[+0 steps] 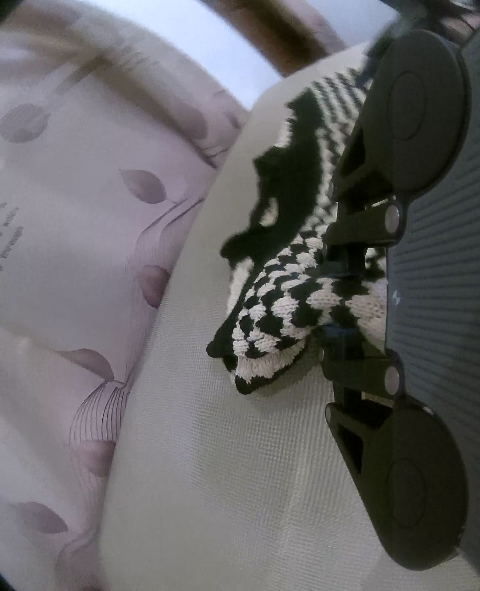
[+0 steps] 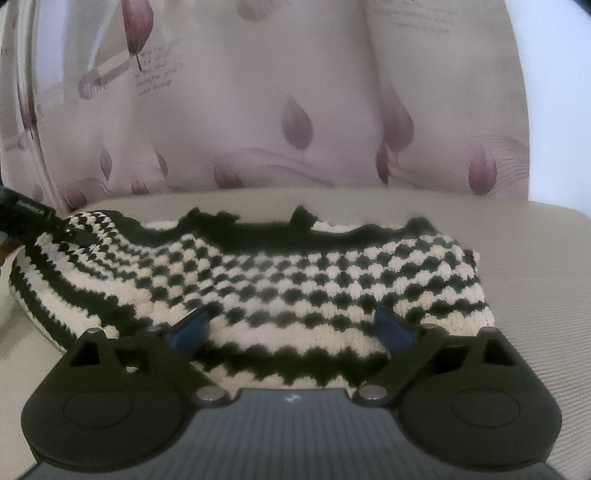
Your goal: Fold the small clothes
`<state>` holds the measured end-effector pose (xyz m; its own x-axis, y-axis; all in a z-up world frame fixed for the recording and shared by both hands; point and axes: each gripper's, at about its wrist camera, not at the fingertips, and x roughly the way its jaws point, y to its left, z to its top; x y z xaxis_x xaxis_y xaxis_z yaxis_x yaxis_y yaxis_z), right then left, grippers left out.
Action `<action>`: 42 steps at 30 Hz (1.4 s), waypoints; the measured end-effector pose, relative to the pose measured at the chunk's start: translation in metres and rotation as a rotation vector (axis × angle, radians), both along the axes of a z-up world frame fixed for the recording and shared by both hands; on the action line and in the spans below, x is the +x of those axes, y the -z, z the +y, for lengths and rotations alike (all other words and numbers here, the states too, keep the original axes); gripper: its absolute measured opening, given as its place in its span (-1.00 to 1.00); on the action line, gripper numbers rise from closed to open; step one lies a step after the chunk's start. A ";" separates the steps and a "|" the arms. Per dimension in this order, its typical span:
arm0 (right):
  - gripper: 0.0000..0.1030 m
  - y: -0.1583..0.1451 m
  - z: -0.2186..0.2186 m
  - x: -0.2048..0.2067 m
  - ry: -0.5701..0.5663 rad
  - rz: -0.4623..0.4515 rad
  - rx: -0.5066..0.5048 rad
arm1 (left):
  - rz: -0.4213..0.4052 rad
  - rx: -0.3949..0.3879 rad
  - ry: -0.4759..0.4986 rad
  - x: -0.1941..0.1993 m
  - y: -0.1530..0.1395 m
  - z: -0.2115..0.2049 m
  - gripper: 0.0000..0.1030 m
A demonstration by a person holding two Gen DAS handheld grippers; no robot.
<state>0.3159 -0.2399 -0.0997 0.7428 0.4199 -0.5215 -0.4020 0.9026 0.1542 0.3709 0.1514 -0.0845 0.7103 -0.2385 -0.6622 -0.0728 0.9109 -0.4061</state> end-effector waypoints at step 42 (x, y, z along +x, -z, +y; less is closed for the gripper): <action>0.90 0.018 -0.013 0.054 -0.058 0.355 0.808 | -0.254 -0.501 0.303 -0.062 0.020 -0.102 0.32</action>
